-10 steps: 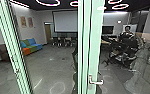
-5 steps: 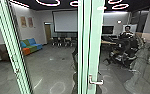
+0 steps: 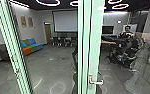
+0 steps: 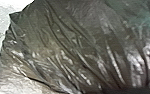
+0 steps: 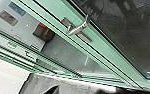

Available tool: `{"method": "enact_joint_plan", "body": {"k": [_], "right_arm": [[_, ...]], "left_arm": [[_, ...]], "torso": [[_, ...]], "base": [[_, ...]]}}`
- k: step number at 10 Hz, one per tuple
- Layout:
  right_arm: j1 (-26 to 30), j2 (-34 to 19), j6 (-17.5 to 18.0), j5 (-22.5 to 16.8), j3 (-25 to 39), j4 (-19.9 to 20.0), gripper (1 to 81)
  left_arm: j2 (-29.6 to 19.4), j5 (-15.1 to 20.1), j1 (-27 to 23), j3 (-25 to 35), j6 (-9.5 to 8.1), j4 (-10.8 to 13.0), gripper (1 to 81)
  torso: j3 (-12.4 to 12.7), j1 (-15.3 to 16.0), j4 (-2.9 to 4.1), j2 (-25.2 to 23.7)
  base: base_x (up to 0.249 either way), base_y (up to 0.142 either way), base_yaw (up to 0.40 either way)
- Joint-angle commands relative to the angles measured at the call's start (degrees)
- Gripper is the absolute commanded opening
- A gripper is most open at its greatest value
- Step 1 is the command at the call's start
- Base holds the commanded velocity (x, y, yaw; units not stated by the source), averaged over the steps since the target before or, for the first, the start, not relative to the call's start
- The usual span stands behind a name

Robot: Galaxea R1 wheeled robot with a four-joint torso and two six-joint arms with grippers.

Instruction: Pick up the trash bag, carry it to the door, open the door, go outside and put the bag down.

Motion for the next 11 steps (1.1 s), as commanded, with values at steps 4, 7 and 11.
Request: {"method": "enact_joint_plan", "body": {"k": [4,7,11], "right_arm": [[20.6,1.9,10.2,-17.3,-8.7,8.4,81.1],[23.0,7.5,17.9,-17.0,-12.0,8.4,81.1],[25.7,14.2,25.8,-16.6,-16.2,8.1,81.1]], "left_arm": [[-0.4,2.8,-4.0,0.2,-0.24,-0.9,1.0],[-0.4,2.8,-4.0,0.0,-0.24,-1.5,1.0],[-0.3,2.7,-4.0,-0.1,-0.24,-2.1,1.0]], "torso": [[0.0,0.0,0.0,0.0],[0.0,0.0,0.0,0.0],[0.0,0.0,0.0,0.0]], "base": [[0.0,0.0,0.0],[0.0,0.0,0.0],[0.0,0.0,0.0]]}}
